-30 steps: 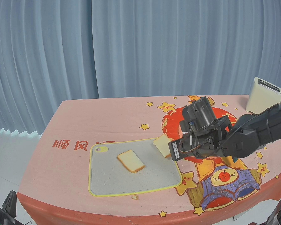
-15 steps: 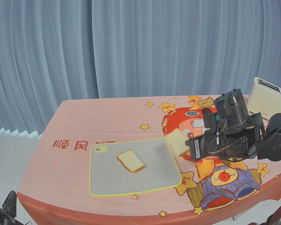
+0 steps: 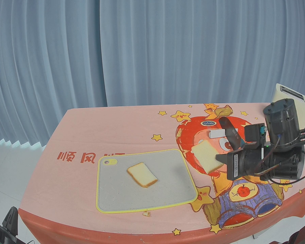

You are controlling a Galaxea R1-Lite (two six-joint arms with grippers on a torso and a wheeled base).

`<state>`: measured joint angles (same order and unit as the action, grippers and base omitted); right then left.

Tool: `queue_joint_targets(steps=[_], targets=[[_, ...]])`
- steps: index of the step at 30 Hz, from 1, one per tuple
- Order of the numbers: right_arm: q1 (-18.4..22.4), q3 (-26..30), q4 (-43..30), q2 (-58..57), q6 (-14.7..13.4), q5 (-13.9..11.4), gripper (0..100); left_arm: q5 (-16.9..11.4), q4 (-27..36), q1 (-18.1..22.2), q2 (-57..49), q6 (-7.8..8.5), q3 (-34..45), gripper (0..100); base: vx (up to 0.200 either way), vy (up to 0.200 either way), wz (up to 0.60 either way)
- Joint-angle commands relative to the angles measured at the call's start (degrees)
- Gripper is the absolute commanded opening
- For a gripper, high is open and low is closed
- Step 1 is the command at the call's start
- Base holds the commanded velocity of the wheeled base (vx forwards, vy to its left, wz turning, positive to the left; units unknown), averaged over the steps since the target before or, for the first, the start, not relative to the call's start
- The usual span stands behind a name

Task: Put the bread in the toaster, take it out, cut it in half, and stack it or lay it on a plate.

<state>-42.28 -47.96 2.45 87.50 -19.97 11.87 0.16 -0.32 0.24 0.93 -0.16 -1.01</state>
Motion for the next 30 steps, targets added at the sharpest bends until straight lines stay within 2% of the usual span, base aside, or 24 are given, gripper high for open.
queue_joint_targets(steps=[1,6,10,15,18,30], targets=[[-0.8,3.5,0.1,-5.9,-0.2,-0.1,0,0.0,0.0,0.0,-0.9,-0.02,1.0,0,0.000,0.000,0.00],[-0.6,6.5,0.0,-9.1,0.0,0.1,0,0.0,0.0,0.0,-0.9,-0.11,1.0,0,0.000,0.000,0.00],[0.7,10.0,0.1,-16.1,-0.2,-0.2,0,0.0,0.0,0.0,-0.9,-0.02,1.0,0,0.000,0.000,0.00],[3.2,13.5,0.1,-20.9,0.2,-3.7,0,0.0,0.0,0.0,-0.9,-0.02,1.0,0,0.000,0.000,0.00],[2.6,14.7,0.1,-22.2,0.7,-4.4,0,0.0,0.0,0.1,-0.9,-0.11,1.0,0,0.000,0.000,0.00],[1.0,17.3,0.1,-26.2,1.5,-4.1,0,0.0,0.1,0.1,-0.9,0.07,1.0,0,0.000,0.000,0.00]])
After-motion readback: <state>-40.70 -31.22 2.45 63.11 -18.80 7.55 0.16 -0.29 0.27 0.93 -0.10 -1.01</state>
